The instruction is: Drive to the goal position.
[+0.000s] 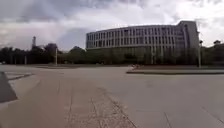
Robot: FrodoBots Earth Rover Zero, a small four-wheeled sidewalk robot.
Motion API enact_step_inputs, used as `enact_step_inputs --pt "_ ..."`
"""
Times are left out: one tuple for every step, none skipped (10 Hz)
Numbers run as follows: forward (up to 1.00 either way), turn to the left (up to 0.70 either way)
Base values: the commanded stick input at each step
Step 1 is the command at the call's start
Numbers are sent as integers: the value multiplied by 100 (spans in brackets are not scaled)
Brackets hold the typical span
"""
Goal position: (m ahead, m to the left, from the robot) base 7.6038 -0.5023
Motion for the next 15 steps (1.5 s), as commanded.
enact_step_inputs --pt "100 0" --pt "100 0" --pt "100 0" --pt "100 0" --pt "100 0" --pt "100 0" --pt "100 0" --pt "100 0" --pt "100 0" --pt "100 0" --pt "100 0" --pt "100 0" --pt "100 0" --pt "100 0" --pt "100 0"
